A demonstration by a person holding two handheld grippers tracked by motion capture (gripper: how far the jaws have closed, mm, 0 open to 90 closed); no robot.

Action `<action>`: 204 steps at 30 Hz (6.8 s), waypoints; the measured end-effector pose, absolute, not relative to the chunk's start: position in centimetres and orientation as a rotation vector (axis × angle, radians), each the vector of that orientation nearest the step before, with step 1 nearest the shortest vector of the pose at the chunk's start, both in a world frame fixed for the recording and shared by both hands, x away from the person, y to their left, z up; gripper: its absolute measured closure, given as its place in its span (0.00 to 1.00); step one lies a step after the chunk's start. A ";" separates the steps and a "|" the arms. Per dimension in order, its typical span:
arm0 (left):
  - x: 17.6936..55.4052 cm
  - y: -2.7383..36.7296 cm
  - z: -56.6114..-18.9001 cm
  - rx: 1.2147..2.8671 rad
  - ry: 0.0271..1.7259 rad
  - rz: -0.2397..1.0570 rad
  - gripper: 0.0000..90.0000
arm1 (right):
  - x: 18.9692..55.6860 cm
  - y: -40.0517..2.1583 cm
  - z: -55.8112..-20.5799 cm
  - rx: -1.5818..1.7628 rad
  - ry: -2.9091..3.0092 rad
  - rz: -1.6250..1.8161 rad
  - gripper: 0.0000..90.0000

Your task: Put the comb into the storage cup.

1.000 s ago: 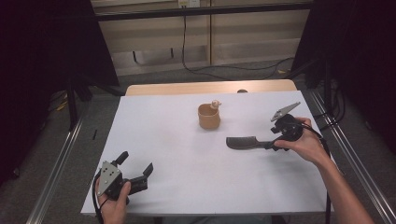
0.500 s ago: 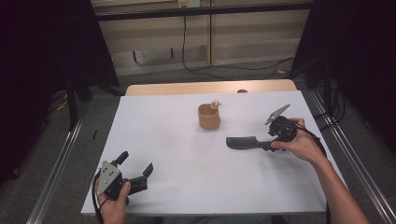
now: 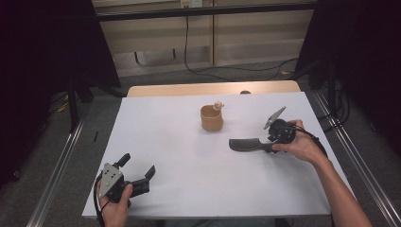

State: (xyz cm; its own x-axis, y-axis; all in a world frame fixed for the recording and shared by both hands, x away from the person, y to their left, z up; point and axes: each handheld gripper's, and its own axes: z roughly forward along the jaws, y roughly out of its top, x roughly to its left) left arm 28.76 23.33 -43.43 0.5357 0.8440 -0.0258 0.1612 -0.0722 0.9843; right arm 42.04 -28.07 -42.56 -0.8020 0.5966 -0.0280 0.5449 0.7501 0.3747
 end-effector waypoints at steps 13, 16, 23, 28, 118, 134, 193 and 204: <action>28.7 23.5 -43.4 1.572 0.877 0.708 0.02 | 42.6 -27.2 -42.6 0.881 2.860 0.501 0.63; 28.8 23.5 -43.4 1.570 0.878 0.710 0.02 | 42.6 -27.2 -42.6 0.867 2.864 0.501 0.65; 28.7 23.5 -43.4 1.577 0.875 0.713 0.02 | 42.6 -27.3 -42.7 0.886 2.888 0.522 0.71; 28.7 23.4 -43.4 1.575 0.874 0.709 0.02 | 42.7 -27.4 -42.8 0.878 2.893 0.532 0.72; 28.8 23.5 -43.5 1.576 0.883 0.711 0.02 | 41.1 -28.2 -40.4 0.955 2.729 0.793 0.81; 28.7 23.5 -43.5 1.577 0.881 0.709 0.02 | 40.4 -29.6 -39.9 1.024 2.560 0.944 0.81; 28.6 23.6 -43.4 1.569 0.878 0.705 0.02 | 38.3 -28.8 -37.7 0.953 1.993 1.563 0.81; 28.7 23.6 -43.3 1.571 0.875 0.708 0.02 | 38.8 -27.9 -36.9 0.917 1.939 1.620 0.81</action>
